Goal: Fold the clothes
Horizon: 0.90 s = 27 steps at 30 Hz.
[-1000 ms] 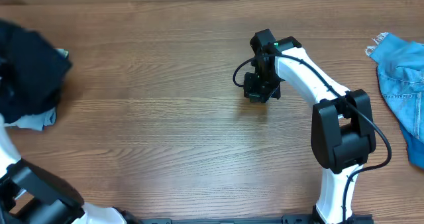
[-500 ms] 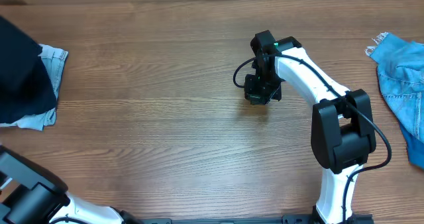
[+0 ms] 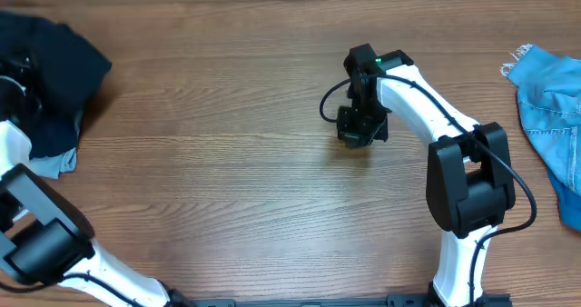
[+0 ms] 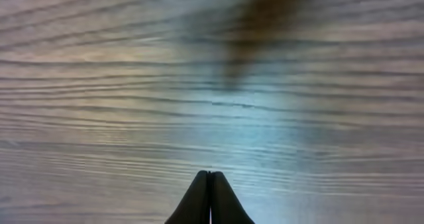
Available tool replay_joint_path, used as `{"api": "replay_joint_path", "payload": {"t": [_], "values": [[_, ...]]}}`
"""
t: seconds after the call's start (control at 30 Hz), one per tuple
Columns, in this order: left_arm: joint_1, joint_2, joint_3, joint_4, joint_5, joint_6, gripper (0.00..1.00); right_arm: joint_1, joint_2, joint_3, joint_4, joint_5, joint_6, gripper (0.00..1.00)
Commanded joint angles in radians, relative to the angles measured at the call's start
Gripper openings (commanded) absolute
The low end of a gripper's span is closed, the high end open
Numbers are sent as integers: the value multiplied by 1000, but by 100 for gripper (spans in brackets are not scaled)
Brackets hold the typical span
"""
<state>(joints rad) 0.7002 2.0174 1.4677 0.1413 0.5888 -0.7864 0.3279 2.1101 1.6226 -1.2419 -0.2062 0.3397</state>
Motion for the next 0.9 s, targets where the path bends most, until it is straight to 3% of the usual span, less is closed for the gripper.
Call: {"api": "replay_joint_path", "payload": {"t": [0.0,0.43,0.53,0.6,0.7,0.87], "values": [[29,29,31,-8,11,100,5,2,-35,-2,-6,4,0,4],[222,28,34,20,173,126,6,2,-35,-2,-5,5,0,4],[235,28,34,-36,180,187,6,2,-35,-2,0,4,1,4],[225,29,34,-150,112,278,6,2,-35,-2,-6,4,1,4],[202,29,34,-213,80,340,15,2,-35,-2,-14,3,1,4],[198,28,39,-199,132,333,34,2,-35,-2,-29,3,1,4]]}}
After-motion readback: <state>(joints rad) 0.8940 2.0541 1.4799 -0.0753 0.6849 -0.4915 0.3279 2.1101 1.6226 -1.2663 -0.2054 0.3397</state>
